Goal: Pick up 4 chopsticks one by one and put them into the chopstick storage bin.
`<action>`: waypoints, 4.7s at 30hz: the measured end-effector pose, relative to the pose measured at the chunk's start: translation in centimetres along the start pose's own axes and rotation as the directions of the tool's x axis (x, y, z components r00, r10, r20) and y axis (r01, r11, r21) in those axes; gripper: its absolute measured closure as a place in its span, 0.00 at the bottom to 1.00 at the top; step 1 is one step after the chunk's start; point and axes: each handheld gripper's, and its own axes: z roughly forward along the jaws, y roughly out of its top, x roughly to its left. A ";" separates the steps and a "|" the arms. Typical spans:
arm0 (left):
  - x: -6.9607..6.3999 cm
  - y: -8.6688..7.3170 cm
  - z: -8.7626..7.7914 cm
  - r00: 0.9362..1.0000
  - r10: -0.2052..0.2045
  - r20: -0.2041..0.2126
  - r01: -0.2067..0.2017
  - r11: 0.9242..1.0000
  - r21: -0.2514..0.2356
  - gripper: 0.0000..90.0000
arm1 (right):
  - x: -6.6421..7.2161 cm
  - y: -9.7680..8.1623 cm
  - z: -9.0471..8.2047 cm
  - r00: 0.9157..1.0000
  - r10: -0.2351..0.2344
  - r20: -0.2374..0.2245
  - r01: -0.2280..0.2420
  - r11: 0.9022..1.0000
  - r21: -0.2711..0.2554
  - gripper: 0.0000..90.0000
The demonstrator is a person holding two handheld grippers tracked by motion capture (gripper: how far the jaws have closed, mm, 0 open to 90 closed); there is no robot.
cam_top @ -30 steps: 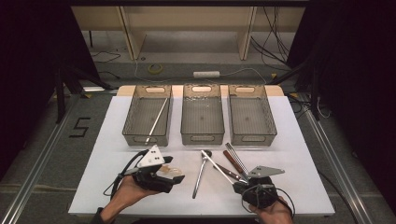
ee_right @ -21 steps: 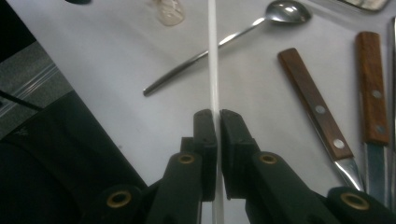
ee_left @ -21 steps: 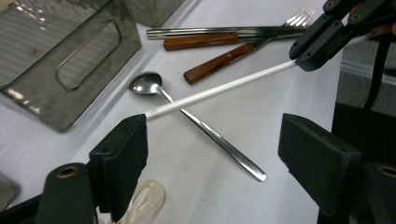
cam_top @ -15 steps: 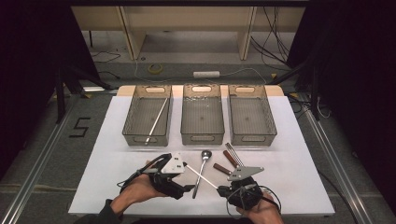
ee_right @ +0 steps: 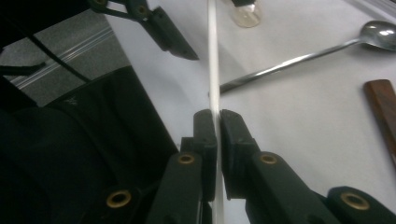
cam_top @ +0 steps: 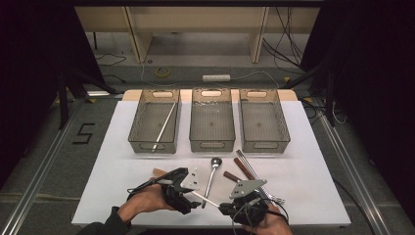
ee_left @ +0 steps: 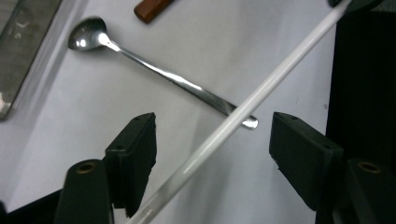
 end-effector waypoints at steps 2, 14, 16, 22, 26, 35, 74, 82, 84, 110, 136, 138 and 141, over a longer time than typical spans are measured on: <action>-0.1 0.0 0.1 1.000 0.000 0.004 0.000 1.000 -0.003 0.41 | 0.2 0.0 0.1 1.000 -0.014 -0.015 0.014 1.000 0.008 0.96; -0.7 0.0 -0.3 0.993 0.101 0.065 -0.104 0.993 0.052 0.72 | 0.6 0.0 0.2 0.997 -0.064 -0.054 0.064 0.998 0.007 0.96; -0.9 0.0 -0.5 0.990 0.119 0.080 -0.123 0.991 0.047 0.75 | 0.5 0.0 0.0 0.996 -0.061 -0.069 0.062 0.998 0.004 0.96; -1.3 0.1 -0.4 0.981 0.164 0.106 -0.173 0.981 0.084 0.81 | 0.5 -0.1 0.0 0.990 -0.118 -0.076 0.120 0.993 0.021 0.96; -2.1 0.2 -0.2 0.966 0.226 0.122 -0.241 0.963 0.123 0.86 | 0.6 -0.3 0.6 0.983 -0.175 -0.054 0.178 0.983 0.049 0.94; -1.8 0.2 -0.2 0.977 0.181 0.116 -0.196 0.971 0.137 0.92 | -0.9 -0.5 0.2 0.993 -0.113 0.040 0.115 0.992 -0.058 0.64; 8.5 -4.3 -7.2 0.864 -0.466 -0.190 0.436 0.882 -0.180 0.92 | -4.2 -2.4 -4.3 0.958 0.228 0.177 -0.130 0.889 -0.439 0.36; 10.7 -5.1 -7.7 0.816 -0.538 -0.213 0.491 0.839 -0.234 0.92 | -4.2 -2.6 -4.4 0.954 0.238 0.181 -0.135 0.881 -0.453 0.34; 11.3 -5.4 -8.0 0.802 -0.558 -0.216 0.506 0.825 -0.253 0.92 | -4.2 -2.6 -4.4 0.954 0.241 0.176 -0.139 0.881 -0.453 0.34; 17.4 -6.5 -9.7 0.668 -0.700 -0.251 0.603 0.708 -0.368 0.92 | -4.0 -2.5 -4.0 0.959 0.225 0.171 -0.132 0.892 -0.433 0.34; 21.7 -7.3 -7.1 0.560 -0.781 -0.277 0.671 0.624 -0.401 0.92 | -3.9 -2.5 -3.9 0.961 0.220 0.168 -0.128 0.892 -0.434 0.34; 21.7 -7.6 -6.9 0.551 -0.789 -0.271 0.676 0.612 -0.411 0.92 | -3.9 -2.4 -3.9 0.962 0.217 0.167 -0.126 0.891 -0.436 0.33; 21.8 -7.9 -6.4 0.546 -0.791 -0.276 0.681 0.611 -0.404 0.92 | -3.8 -2.4 -3.8 0.962 0.217 0.166 -0.128 0.894 -0.429 0.34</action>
